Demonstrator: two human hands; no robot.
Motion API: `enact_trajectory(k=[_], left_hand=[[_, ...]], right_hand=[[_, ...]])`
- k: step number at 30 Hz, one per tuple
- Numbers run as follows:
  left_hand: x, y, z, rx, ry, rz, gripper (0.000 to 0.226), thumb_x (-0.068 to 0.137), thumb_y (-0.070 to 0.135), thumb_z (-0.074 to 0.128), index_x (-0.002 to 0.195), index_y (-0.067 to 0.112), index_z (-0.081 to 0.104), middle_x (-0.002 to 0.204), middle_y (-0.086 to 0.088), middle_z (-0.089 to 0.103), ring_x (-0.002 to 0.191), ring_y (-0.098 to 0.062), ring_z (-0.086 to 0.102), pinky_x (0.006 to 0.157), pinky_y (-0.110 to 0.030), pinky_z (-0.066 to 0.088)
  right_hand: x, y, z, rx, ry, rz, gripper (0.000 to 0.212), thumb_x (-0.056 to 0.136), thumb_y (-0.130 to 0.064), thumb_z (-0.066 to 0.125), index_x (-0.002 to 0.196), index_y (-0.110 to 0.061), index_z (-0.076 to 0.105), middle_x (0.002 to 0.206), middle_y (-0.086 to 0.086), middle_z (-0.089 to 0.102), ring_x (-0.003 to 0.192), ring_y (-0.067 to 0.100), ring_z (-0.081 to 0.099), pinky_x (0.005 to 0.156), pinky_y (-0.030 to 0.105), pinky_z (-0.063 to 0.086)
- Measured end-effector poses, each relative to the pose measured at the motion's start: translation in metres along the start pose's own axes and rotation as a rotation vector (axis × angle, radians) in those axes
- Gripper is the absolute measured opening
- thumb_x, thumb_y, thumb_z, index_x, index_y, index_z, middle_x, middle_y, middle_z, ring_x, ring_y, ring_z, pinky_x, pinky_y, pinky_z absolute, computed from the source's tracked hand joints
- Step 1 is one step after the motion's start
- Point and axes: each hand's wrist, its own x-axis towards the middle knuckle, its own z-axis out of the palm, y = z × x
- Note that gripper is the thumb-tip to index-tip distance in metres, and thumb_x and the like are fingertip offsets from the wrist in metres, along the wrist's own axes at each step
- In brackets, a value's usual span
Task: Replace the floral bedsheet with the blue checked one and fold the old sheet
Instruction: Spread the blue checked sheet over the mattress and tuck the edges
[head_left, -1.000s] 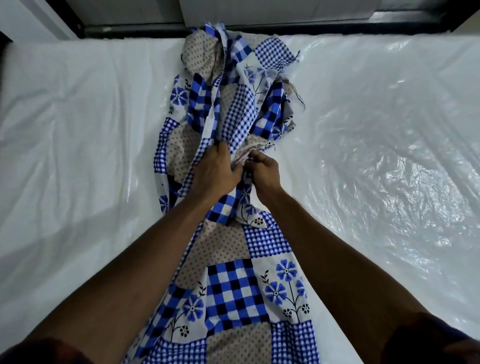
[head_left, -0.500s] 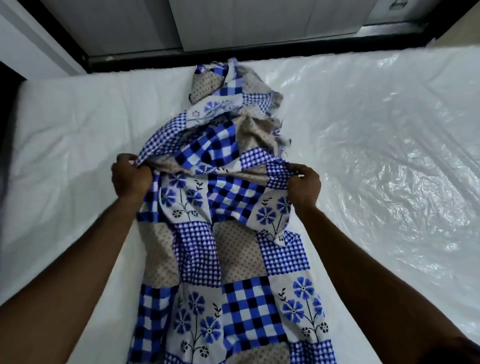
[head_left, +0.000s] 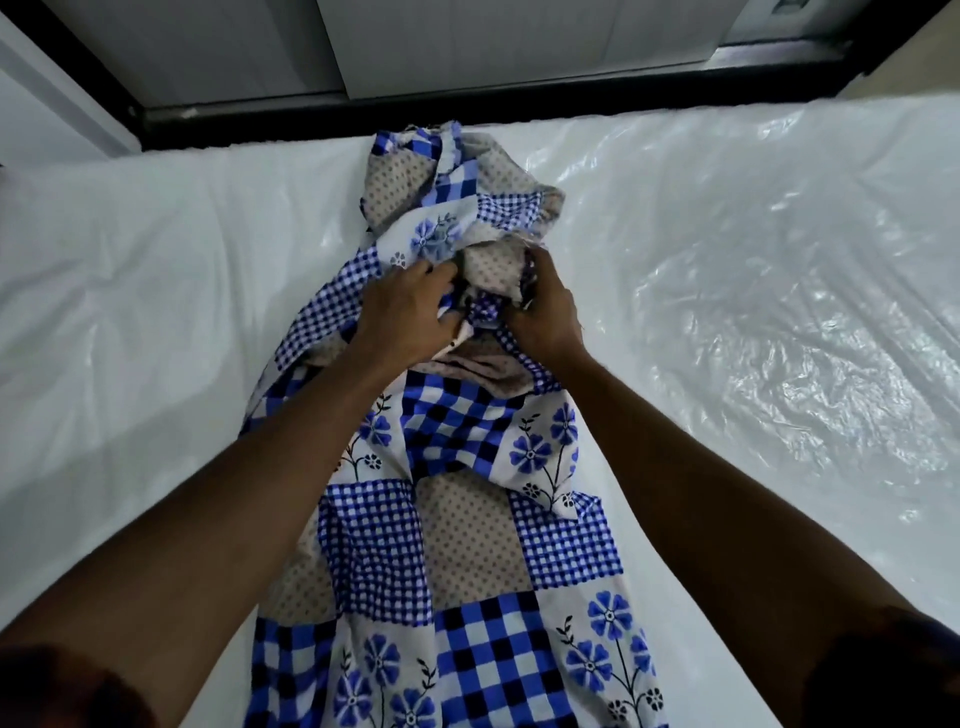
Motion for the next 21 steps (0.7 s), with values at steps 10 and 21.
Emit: enact_trajectory(k=[10, 21], left_hand=[[0.033, -0.084, -0.047, -0.634, 0.307, -0.754, 0.028, 0.094, 0.028, 0.051, 0.095, 0.004, 0.063, 0.097, -0.017, 0.068, 0.091, -0.029, 0.063, 0.072, -0.033, 0.044], [0.023, -0.118, -0.069, -0.718, 0.405, -1.014, 0.056, 0.093, 0.057, 0.045, 0.126, 0.013, 0.053, 0.127, -0.014, 0.061, 0.113, -0.029, 0.059, 0.094, -0.037, 0.048]], right_hand=[[0.043, 0.039, -0.057, -0.077, 0.334, 0.127, 0.031, 0.088, -0.023, 0.070, 0.119, -0.028, 0.070, 0.065, -0.007, 0.057, 0.068, 0.013, 0.060, 0.074, 0.030, 0.051], [0.065, 0.018, -0.057, -0.167, 0.087, 0.271, 0.052, 0.084, -0.067, 0.062, 0.119, -0.030, 0.069, 0.099, 0.001, 0.072, 0.102, 0.023, 0.067, 0.087, 0.031, 0.049]])
